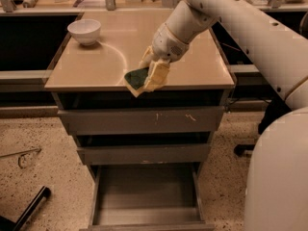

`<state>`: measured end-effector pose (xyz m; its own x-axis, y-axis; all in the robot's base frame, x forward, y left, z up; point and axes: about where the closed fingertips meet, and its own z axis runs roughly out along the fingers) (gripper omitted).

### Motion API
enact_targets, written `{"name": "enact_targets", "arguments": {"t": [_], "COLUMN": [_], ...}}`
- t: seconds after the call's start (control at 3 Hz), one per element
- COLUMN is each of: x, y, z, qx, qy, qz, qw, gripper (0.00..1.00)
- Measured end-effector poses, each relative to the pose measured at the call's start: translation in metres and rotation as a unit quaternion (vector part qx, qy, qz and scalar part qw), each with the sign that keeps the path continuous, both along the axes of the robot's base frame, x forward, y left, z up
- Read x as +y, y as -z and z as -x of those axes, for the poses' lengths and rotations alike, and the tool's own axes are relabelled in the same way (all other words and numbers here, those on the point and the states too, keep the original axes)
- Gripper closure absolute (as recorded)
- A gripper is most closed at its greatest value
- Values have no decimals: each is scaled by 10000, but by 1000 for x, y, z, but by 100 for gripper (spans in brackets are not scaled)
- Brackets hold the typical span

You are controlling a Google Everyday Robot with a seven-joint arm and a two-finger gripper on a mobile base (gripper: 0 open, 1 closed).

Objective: Place sponge into bottom drawer

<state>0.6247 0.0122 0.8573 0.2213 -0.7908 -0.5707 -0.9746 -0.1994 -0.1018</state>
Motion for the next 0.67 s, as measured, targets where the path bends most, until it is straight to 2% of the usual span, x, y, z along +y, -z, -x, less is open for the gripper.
{"name": "enact_targets", "arguments": {"t": [0.33,0.67], "x": [0,-4], "y": [0,10], "z": [0,5], "qx": [0,-40], "qy": [0,-27], "qz": [-1,-635], "qw": [10000,9980], "gripper": [100,100]}}
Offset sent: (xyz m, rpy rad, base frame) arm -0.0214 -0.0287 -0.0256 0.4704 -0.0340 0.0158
